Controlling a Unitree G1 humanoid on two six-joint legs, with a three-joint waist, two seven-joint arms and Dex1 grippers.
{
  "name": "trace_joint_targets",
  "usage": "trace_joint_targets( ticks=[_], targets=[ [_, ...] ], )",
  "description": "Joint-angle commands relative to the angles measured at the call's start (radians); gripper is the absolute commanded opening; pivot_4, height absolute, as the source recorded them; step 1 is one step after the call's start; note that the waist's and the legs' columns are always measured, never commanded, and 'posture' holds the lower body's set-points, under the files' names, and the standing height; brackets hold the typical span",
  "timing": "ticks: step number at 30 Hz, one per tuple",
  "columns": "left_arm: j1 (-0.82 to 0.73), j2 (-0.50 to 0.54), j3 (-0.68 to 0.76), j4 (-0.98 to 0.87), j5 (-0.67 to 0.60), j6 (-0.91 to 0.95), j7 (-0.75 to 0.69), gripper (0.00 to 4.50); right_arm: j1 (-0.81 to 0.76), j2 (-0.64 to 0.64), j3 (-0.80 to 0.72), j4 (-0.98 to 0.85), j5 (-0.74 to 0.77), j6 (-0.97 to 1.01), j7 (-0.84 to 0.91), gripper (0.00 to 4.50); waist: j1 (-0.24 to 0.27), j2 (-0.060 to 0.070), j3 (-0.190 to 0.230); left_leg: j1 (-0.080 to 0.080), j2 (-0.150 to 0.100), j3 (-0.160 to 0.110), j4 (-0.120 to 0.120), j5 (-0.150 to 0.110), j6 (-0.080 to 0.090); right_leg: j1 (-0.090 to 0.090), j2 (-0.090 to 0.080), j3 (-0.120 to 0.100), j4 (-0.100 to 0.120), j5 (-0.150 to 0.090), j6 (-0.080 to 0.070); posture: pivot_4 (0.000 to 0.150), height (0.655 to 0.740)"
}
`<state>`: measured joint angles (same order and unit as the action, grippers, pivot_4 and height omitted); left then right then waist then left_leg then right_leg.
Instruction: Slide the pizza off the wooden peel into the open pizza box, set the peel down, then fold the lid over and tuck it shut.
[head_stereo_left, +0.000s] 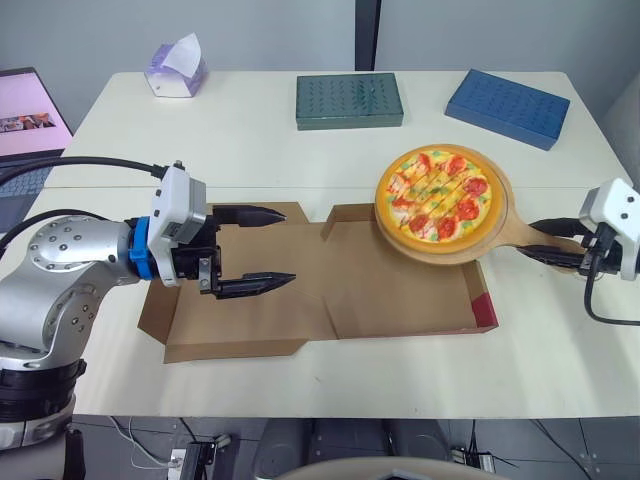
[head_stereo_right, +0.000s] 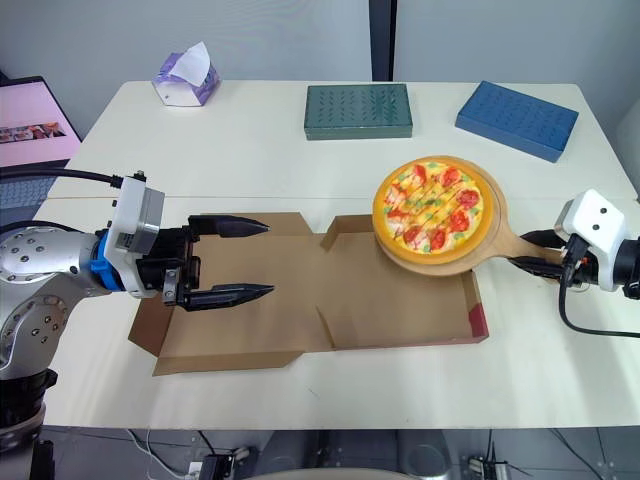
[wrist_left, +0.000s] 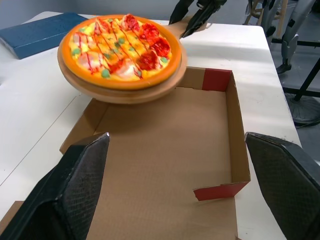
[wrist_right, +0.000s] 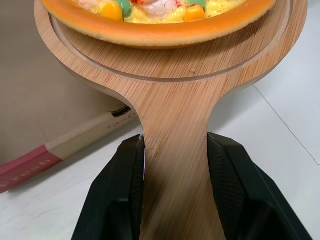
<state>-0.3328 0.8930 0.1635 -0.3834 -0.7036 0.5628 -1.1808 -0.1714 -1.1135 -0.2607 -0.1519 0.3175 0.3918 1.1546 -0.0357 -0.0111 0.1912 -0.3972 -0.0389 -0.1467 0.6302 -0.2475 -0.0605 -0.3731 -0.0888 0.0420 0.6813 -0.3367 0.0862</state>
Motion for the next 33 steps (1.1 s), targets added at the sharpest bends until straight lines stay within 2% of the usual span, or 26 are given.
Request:
trace_joint_targets(
  ticks=[1, 13, 33],
  targets=[
    [-0.003, 0.016, 0.021, -0.026, -0.007, -0.014, -0.002, 4.5, -0.019, -0.042, -0.027, -0.042, -0.026, -0.091, 0.015, 1.56, 0.0, 0.0, 0.0, 0.0, 0.0, 0.0, 0.0, 0.0, 0.0, 0.0, 0.0, 0.0, 0.0, 0.0, 0.0, 0.15, 0.74],
    [0.015, 0.016, 0.003, -0.042, 0.0, -0.019, -0.02, 4.5, -0.039, -0.074, -0.013, -0.041, -0.108, -0.211, 0.023, 1.56, 0.001, 0.0, 0.0, 0.0, 0.0, 0.0, 0.0, 0.0, 0.0, 0.0, 0.0, 0.0, 0.0, 0.0, 0.0, 0.15, 0.74],
    [0.002, -0.005, -0.032, -0.042, -0.001, -0.028, -0.014, 4.5, -0.077, -0.093, -0.014, -0.036, -0.155, -0.286, 0.027, 1.56, 0.0, 0.0, 0.0, 0.0, 0.0, 0.0, 0.0, 0.0, 0.0, 0.0, 0.0, 0.0, 0.0, 0.0, 0.0, 0.15, 0.74]
  ],
)
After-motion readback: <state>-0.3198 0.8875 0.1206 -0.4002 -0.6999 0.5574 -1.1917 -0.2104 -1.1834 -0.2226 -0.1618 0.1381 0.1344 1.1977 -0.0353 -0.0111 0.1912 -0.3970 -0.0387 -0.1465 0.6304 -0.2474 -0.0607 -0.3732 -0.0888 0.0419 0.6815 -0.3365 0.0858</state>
